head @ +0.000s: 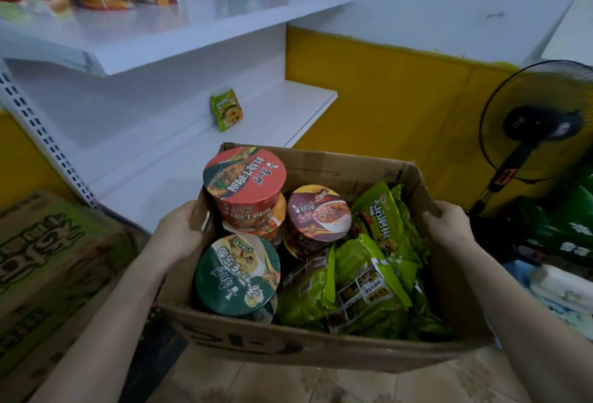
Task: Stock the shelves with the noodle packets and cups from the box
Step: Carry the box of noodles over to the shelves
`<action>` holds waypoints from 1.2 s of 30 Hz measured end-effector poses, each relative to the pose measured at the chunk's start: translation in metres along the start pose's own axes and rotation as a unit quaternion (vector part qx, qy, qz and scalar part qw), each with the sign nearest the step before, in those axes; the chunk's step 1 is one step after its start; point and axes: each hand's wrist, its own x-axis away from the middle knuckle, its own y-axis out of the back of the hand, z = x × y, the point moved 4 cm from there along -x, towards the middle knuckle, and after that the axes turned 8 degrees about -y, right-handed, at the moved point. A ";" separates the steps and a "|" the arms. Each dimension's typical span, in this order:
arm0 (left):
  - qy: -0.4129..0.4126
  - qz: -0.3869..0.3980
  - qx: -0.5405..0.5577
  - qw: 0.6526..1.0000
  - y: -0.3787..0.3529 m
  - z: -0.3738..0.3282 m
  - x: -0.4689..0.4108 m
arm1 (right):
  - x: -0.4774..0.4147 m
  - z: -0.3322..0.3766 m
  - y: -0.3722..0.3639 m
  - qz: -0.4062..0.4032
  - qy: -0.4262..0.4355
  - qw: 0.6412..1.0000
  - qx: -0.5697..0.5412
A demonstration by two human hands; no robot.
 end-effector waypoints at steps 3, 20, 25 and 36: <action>0.018 -0.022 0.004 1.000 -0.033 -0.025 -0.033 | -0.064 0.008 0.003 0.013 0.011 1.000 0.017; 0.075 -0.035 0.006 0.997 -0.180 -0.094 -0.250 | -0.361 0.041 -0.029 0.071 -0.005 0.996 0.056; 0.088 -0.014 0.014 0.996 -0.217 -0.110 -0.329 | -0.433 0.040 -0.047 0.067 -0.033 0.996 0.055; 0.036 0.067 0.002 0.997 -0.326 -0.155 -0.510 | -0.590 0.009 -0.077 0.049 -0.125 0.990 0.029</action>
